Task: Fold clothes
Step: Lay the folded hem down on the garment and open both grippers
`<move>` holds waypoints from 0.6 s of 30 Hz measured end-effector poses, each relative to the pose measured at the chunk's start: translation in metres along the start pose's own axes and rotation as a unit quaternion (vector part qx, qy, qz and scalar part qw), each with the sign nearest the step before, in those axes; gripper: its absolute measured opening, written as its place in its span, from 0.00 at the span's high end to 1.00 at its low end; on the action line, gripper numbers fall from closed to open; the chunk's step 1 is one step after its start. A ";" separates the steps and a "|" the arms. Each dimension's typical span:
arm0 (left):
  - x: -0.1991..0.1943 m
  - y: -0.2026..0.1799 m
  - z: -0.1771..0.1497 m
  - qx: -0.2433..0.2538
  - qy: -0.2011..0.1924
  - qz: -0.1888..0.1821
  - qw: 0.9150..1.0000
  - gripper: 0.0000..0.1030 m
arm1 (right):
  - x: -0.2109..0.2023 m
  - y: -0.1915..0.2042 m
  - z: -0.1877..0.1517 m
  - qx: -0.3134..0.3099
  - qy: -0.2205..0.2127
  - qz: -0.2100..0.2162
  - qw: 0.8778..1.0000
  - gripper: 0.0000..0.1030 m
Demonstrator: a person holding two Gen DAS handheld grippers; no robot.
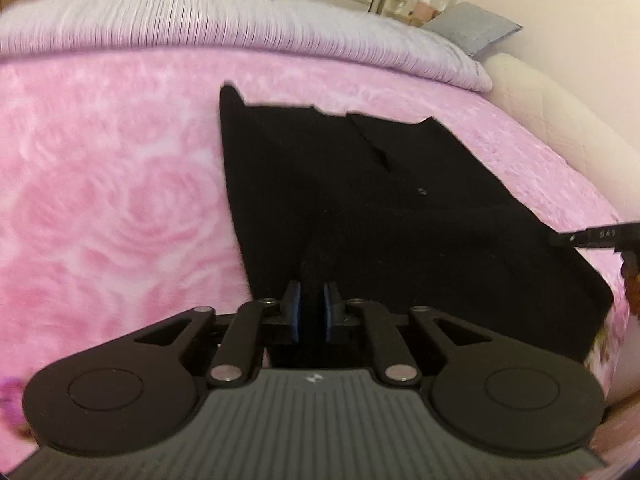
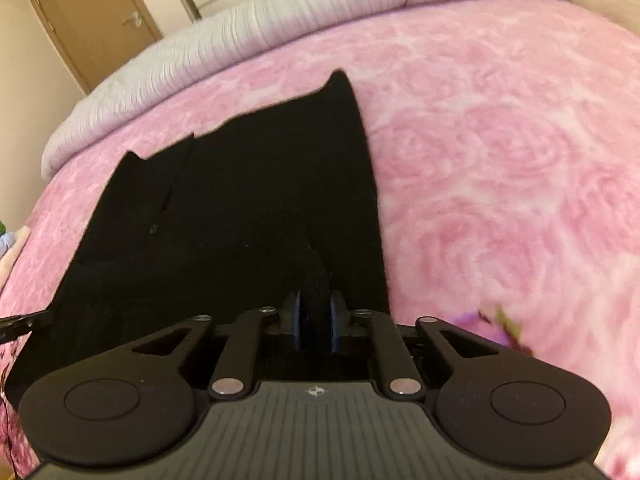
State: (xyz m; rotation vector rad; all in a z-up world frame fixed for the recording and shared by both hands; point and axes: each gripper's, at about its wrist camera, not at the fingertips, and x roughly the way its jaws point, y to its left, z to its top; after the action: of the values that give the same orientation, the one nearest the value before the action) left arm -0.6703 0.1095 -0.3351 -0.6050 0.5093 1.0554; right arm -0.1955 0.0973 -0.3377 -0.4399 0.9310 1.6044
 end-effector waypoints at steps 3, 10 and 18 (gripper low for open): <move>-0.042 -0.016 -0.012 0.046 -0.016 0.007 0.999 0.84 | -0.038 0.012 -0.016 -0.048 -0.036 -0.010 0.998 0.68; -0.080 -0.093 -0.083 0.282 0.030 0.034 0.958 0.65 | -0.092 0.063 -0.093 -0.269 -0.023 -0.048 0.962 0.48; -0.045 -0.122 -0.109 0.464 0.046 0.085 0.881 0.61 | -0.072 0.100 -0.148 -0.469 -0.007 -0.134 0.873 0.35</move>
State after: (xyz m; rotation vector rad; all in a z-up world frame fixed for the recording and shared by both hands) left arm -0.5883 -0.0372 -0.3594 0.2527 1.0741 0.8144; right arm -0.3011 -0.0631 -0.3435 -1.1639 -0.0081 1.7069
